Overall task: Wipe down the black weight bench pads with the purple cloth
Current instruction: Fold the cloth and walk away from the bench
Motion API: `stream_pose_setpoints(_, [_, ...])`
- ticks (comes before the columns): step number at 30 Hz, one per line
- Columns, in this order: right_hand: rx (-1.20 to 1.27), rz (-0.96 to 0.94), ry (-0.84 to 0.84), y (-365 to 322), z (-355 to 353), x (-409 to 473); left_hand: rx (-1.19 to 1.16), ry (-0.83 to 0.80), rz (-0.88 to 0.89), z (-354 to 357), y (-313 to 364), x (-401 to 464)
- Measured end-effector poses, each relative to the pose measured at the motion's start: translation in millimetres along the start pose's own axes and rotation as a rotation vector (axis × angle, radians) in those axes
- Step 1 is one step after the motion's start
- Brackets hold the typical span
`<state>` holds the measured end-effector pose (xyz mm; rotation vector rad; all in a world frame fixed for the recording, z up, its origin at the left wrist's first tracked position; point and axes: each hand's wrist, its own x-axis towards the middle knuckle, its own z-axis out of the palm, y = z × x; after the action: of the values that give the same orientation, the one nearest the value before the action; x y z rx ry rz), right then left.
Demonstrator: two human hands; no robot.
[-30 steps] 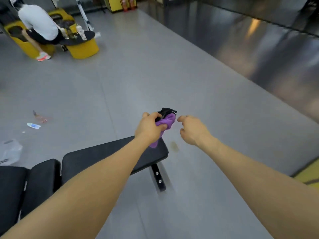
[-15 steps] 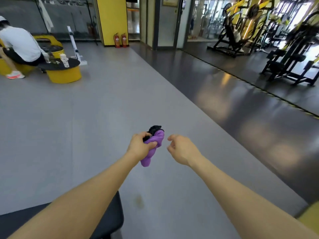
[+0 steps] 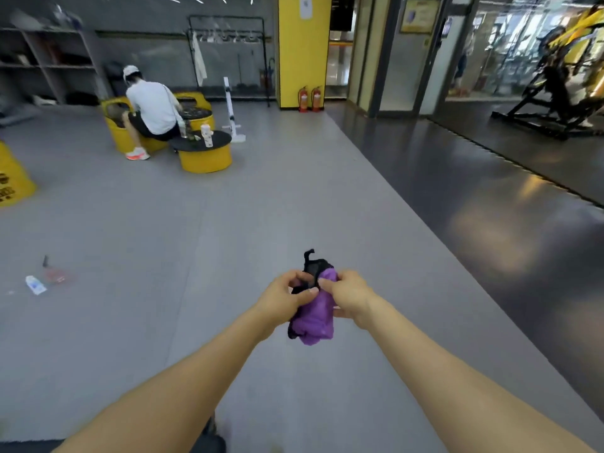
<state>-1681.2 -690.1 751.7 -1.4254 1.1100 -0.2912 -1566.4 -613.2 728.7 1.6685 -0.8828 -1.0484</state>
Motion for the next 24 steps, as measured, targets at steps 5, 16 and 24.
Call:
stream_pose_setpoints(5, [0.063, 0.033, -0.119, -39, -17, 100, -0.152, 0.2, -0.111, -19, 12, 86])
stream_pose_setpoints(16, [-0.159, -0.004, -0.526, -138, 121, 287, -0.824, 0.48, -0.485, -163, -12, 177])
stream_pose_setpoints(24, [-0.126, 0.055, -0.659, -218, 245, 421, -0.935, 0.597, -0.44, -316, -32, 276])
